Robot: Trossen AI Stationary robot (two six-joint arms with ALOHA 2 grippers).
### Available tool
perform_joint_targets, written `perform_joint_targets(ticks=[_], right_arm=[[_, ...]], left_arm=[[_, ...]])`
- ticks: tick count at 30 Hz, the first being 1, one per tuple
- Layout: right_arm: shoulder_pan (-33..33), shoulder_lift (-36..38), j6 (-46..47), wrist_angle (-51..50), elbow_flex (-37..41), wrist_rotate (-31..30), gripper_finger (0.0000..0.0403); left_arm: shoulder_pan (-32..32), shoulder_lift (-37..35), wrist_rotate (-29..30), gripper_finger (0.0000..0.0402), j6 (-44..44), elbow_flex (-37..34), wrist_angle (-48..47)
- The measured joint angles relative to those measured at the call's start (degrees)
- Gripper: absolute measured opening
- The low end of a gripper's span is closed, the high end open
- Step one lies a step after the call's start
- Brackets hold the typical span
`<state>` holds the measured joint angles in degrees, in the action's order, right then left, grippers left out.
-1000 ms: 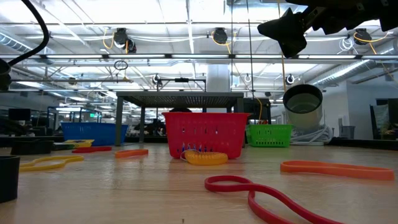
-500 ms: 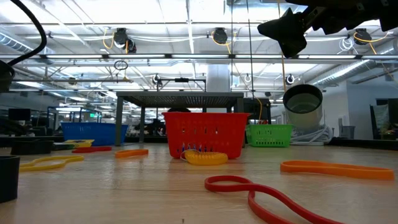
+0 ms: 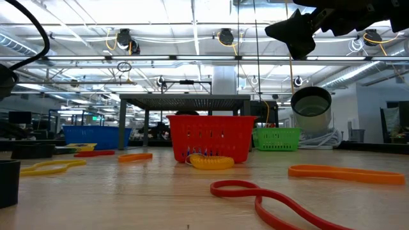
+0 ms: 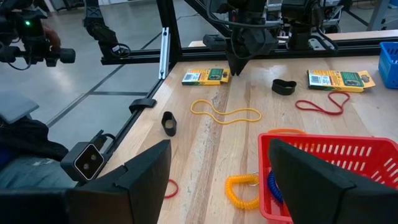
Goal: Pick & Place Office Desk Supplies
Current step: Put the bottom left yellow crayon box into the green basket
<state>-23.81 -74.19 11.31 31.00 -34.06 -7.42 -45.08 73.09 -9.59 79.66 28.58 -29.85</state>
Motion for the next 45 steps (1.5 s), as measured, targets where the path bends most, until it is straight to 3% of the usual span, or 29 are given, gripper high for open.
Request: perform_joint_targets(ticks=[10, 18, 32, 45], right_arm=[[0.00, 0.00, 0.00, 0.00, 0.00, 0.00, 0.0258], [-0.02, 0.00, 0.00, 0.02, 0.00, 0.00, 0.0258], [-0.01, 0.02, 0.00, 0.00, 0.00, 0.00, 0.0258], [-0.02, 0.02, 0.00, 0.00, 0.00, 0.00, 0.0258]], left_arm=[[-0.13, -0.04, 2.28, 0.0115, 0.67, 0.17, -0.53], [-0.17, -0.06, 6.86, 0.0151, 10.71, 0.24, -0.97], [-0.17, -0.06, 4.93, 0.0152, -5.78, 0.07, 2.09], [-0.57, -0.04, 4.96, 0.0152, -8.79, 0.07, 4.29]])
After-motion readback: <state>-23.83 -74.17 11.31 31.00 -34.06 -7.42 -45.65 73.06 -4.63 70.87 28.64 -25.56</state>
